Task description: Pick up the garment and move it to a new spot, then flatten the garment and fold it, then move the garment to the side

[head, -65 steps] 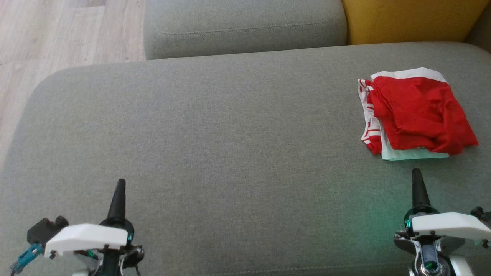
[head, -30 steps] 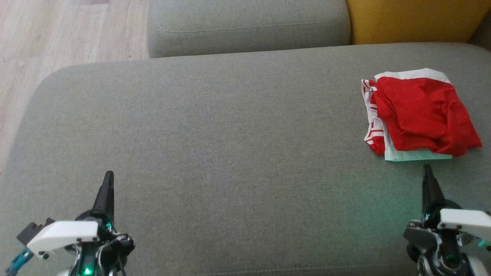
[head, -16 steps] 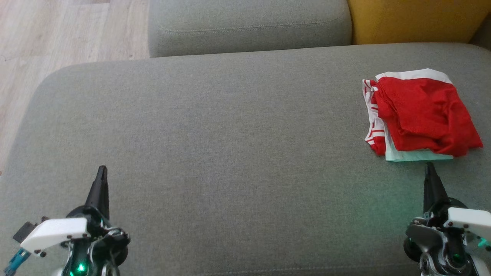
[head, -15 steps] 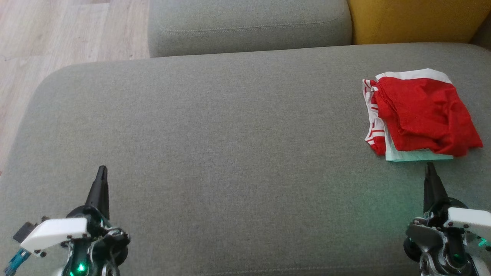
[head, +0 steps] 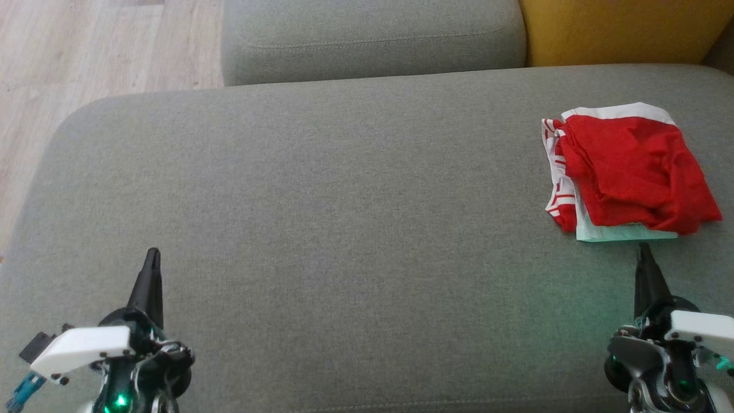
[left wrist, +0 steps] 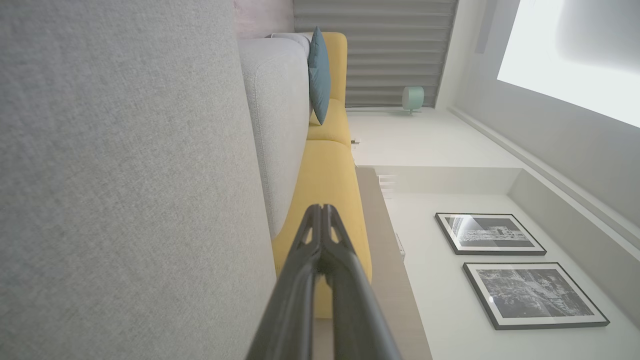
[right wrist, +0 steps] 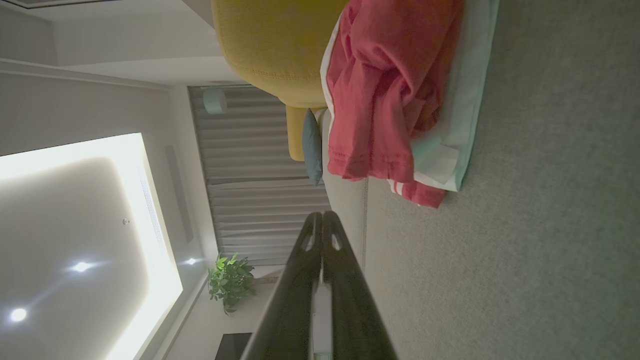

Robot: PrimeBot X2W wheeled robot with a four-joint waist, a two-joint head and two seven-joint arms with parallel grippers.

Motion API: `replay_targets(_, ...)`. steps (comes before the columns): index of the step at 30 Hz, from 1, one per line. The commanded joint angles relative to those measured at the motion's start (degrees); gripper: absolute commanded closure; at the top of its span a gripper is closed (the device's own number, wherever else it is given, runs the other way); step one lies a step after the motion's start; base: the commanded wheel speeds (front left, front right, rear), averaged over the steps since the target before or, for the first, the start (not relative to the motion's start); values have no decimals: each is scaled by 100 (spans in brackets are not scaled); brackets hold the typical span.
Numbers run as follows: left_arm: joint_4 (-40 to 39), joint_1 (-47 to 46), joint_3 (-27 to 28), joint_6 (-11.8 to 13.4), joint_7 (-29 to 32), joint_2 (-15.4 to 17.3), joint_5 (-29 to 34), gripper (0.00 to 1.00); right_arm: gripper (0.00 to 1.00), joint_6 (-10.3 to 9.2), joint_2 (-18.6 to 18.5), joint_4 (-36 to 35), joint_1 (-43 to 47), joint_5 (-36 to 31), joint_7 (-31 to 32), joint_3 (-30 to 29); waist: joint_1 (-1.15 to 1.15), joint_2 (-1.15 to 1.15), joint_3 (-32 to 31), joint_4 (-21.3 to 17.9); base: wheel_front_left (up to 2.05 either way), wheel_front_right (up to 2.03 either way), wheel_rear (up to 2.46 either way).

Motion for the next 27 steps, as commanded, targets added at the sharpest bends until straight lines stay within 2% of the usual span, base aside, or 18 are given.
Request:
replay_targets(1,-149,-298,223,-42,41,70,1,100,100,21,-71,-220,-294,16,41,92,0,0,0,0,0,0,0)
replay_targets(27,-147,-301,268,-42,77,38,39,100,100,21,-52,-219,-296,-6,62,65,0,0,0,0,0,0,0)
